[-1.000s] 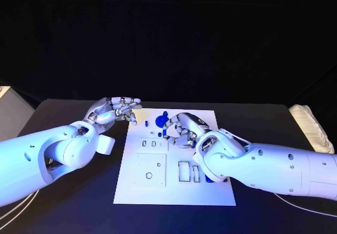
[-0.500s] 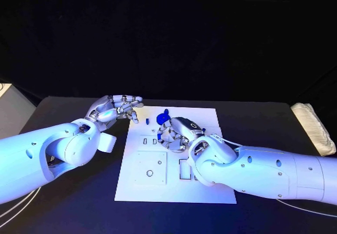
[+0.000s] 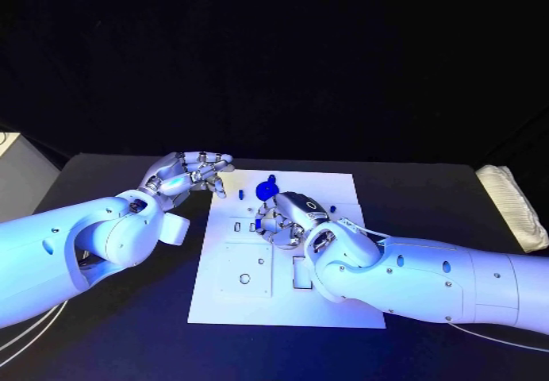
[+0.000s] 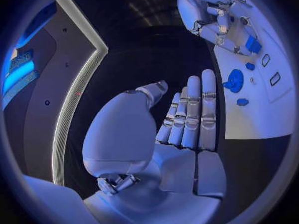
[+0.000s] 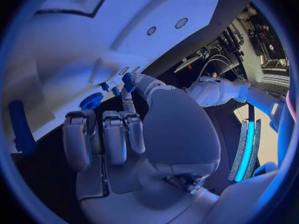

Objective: Assemble the parts on the task board

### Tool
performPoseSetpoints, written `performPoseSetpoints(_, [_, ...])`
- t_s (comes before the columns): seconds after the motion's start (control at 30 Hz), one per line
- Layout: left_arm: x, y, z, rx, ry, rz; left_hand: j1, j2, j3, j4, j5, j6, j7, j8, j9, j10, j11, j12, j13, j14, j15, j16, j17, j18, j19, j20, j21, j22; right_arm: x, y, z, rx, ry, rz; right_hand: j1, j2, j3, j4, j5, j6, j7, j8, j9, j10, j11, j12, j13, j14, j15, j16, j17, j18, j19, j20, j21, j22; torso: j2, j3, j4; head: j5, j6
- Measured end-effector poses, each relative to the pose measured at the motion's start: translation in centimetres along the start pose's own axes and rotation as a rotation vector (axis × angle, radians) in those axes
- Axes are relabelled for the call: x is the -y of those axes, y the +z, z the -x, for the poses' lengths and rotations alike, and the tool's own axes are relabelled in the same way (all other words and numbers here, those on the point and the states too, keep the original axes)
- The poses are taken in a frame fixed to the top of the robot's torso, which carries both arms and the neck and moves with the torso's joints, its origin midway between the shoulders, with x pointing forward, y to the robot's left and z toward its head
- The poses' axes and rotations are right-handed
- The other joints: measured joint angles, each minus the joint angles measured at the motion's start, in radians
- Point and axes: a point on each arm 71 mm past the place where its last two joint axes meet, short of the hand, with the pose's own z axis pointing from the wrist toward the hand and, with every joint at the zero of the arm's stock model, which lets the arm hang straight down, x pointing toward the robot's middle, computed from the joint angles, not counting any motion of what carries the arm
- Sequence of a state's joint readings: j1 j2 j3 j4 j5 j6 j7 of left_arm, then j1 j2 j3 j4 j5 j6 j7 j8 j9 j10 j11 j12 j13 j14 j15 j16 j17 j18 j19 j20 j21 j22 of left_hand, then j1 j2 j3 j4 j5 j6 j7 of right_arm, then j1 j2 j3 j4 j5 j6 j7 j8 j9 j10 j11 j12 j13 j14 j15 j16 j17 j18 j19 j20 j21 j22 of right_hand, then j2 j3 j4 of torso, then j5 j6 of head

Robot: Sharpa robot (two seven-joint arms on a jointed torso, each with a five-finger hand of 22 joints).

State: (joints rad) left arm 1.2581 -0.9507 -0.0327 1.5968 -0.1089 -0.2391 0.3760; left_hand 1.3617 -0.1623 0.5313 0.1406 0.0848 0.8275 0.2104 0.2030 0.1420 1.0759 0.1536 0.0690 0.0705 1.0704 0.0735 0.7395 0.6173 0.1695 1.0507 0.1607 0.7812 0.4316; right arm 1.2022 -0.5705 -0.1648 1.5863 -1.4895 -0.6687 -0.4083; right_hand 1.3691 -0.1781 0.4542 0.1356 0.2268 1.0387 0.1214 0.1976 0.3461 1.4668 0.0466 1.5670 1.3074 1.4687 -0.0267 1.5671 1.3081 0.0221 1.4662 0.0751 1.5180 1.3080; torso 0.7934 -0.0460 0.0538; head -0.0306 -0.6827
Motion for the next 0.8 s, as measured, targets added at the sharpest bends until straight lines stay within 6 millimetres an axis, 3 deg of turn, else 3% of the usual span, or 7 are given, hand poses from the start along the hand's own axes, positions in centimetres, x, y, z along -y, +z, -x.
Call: performPoseSetpoints(0.8, [-0.01,-0.05,0.0,-0.001,0.0,0.003,0.0,0.0,0.0,0.0,0.0,0.0,0.0,0.0,0.0,0.0,0.0,0.0,0.0,0.0,0.0,0.0,0.0,0.0,0.0,0.0,0.0,0.0,0.47,0.27,-0.53,-0.032,-0.038,-0.014,-0.018,-0.005,0.003,-0.003,-0.016,-0.005,0.002,0.008,0.003,0.0,0.0,0.0,0.0,0.0,0.0,0.0,0.0,0.0,0.0,0.0,0.0,0.0,0.0,0.0008,-0.0013,0.001,-0.006])
